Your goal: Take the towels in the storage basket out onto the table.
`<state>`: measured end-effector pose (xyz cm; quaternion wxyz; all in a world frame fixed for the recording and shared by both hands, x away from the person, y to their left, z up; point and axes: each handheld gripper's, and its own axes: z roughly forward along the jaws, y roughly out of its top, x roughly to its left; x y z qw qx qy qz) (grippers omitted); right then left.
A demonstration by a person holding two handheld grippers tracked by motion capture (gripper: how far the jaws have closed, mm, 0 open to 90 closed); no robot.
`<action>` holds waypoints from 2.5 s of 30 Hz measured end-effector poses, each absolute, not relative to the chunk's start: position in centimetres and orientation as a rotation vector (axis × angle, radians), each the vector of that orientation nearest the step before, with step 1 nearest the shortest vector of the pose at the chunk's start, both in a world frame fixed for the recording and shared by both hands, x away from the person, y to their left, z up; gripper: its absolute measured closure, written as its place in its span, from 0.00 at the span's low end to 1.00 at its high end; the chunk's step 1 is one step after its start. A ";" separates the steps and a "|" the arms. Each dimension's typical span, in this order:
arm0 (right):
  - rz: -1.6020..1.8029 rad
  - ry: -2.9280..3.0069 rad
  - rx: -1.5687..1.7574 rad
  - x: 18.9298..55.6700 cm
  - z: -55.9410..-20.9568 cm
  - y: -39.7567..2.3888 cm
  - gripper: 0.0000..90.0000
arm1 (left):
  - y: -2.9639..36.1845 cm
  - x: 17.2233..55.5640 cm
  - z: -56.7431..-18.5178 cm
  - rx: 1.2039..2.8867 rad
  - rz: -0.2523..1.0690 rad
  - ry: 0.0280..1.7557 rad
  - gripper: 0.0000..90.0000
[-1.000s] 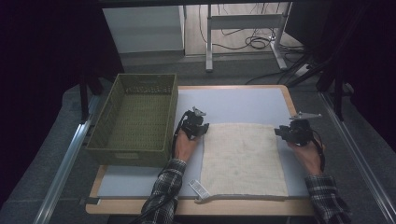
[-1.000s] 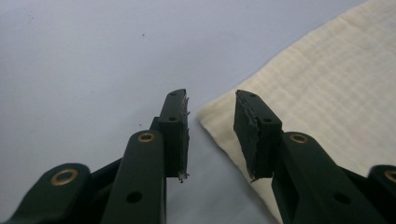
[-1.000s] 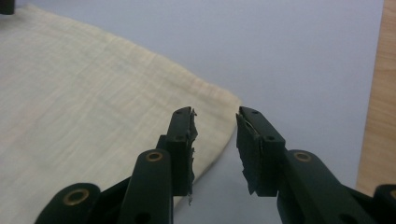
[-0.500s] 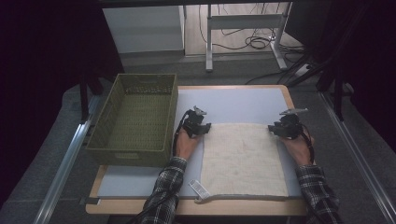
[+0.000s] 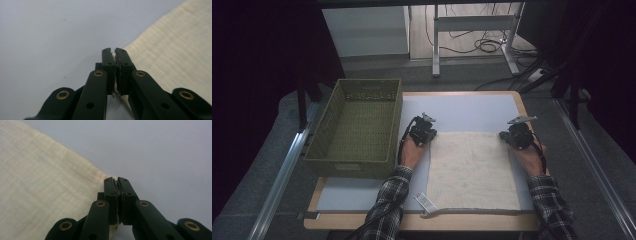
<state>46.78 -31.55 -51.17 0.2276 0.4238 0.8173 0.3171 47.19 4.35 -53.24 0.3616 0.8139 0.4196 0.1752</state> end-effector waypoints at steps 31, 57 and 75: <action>1.106 2.244 1.117 40.0 -47.8 -33.6 0.95 | 6.0 39.2 -50.7 1.943 0.482 0.922 0.96; 1.157 2.323 1.009 28.9 -49.1 -34.2 0.95 | 6.7 29.9 -51.2 2.008 0.435 0.756 0.96; 1.179 2.355 1.033 25.1 -50.6 -35.0 0.95 | 7.1 25.2 -52.5 2.015 0.395 0.728 0.96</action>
